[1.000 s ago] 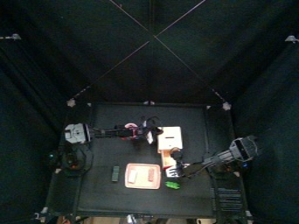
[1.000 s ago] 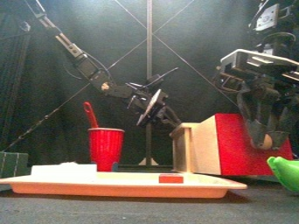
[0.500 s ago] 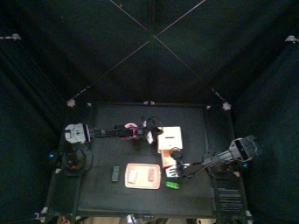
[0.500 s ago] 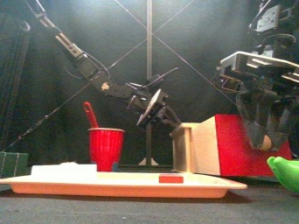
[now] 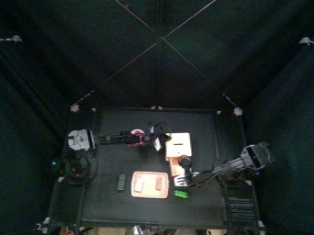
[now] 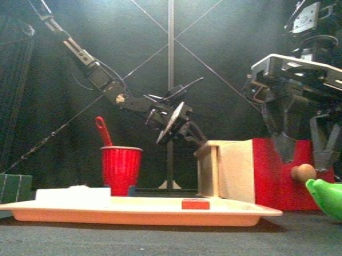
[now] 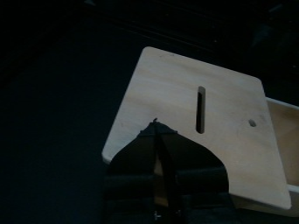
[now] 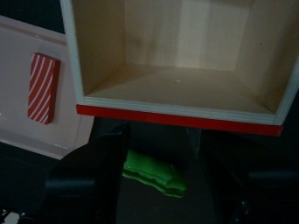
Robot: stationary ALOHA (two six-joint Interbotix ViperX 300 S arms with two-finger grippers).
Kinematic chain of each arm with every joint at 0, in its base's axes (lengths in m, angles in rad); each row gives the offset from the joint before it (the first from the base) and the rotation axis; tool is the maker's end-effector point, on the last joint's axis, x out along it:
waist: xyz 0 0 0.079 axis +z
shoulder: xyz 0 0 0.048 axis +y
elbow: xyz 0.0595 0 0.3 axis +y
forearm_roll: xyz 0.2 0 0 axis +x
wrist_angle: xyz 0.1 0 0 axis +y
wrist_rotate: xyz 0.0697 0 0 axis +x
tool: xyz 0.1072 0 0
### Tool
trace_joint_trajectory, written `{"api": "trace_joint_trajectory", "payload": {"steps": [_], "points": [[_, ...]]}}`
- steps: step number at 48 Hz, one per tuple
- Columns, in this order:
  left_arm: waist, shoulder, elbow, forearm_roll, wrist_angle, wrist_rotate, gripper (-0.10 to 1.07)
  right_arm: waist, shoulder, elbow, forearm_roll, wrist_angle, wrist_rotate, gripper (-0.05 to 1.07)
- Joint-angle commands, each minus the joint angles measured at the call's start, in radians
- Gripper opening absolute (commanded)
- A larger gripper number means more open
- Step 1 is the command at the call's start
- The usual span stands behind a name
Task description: Open drawer
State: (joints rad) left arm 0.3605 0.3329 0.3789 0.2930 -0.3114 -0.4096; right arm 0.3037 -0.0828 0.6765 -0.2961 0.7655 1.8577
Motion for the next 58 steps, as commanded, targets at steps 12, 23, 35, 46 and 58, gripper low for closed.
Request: {"api": "trace_joint_trajectory", "payload": {"steps": [12,23,35,46,58], "points": [[0.015,-0.009,0.011,-0.002,0.014,0.003,0.39,-0.002,-0.023,-0.026,-0.020,-0.012,-0.002,0.88],[0.017,-0.008,0.009,-0.002,0.014,0.003,0.39,-0.005,-0.021,-0.037,-0.041,-0.017,0.000,0.88],[0.017,-0.009,0.011,-0.002,0.014,0.003,0.39,-0.002,-0.029,-0.032,-0.031,-0.012,-0.003,0.88],[0.012,-0.049,0.026,0.006,0.005,0.005,0.39,0.012,-0.069,-0.046,-0.035,-0.006,-0.005,0.88],[0.009,-0.137,0.095,0.025,-0.117,0.005,0.39,0.012,-0.110,-0.034,-0.074,0.008,-0.005,0.88]]}}
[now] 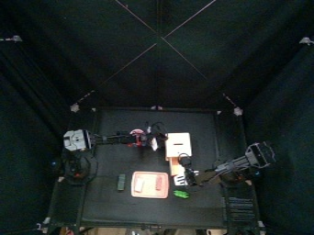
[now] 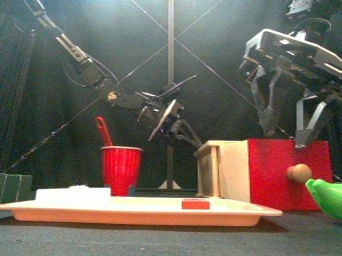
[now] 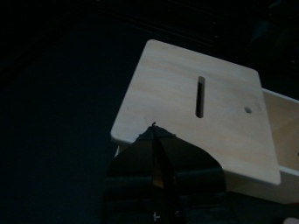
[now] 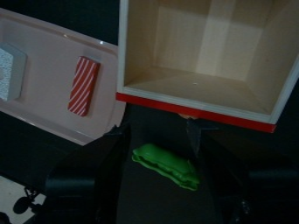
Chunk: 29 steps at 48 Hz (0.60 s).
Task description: Open drawer
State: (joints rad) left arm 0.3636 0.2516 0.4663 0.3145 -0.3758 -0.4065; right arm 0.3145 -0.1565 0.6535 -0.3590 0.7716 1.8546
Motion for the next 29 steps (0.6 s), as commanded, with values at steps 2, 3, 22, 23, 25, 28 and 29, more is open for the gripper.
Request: {"api": "trace_joint_trajectory", "payload": {"steps": [2,3,22,23,25,28,29], "points": [[0.006,-0.069,0.023,0.003,-0.080,0.002,0.39,0.002,-0.043,-0.011,-0.014,0.002,-0.002,0.88],[0.006,-0.077,0.032,0.003,-0.094,0.002,0.39,0.000,-0.046,-0.011,-0.017,0.002,-0.002,0.88],[-0.014,-0.256,0.160,0.120,-0.152,0.002,0.39,0.002,-0.074,-0.012,-0.051,-0.003,0.000,0.88],[-0.015,-0.270,0.169,0.126,-0.153,0.000,0.39,0.002,-0.074,-0.014,-0.051,-0.003,0.000,0.88],[-0.025,-0.299,0.189,0.133,-0.158,0.000,0.39,0.002,-0.074,-0.017,-0.052,-0.003,-0.002,0.88],[-0.038,-0.351,0.222,0.135,-0.166,0.002,0.39,0.002,-0.074,-0.021,-0.051,-0.003,-0.002,0.88],[-0.043,-0.364,0.233,0.135,-0.167,0.002,0.39,0.003,-0.075,-0.021,-0.051,-0.002,-0.002,0.88]]}}
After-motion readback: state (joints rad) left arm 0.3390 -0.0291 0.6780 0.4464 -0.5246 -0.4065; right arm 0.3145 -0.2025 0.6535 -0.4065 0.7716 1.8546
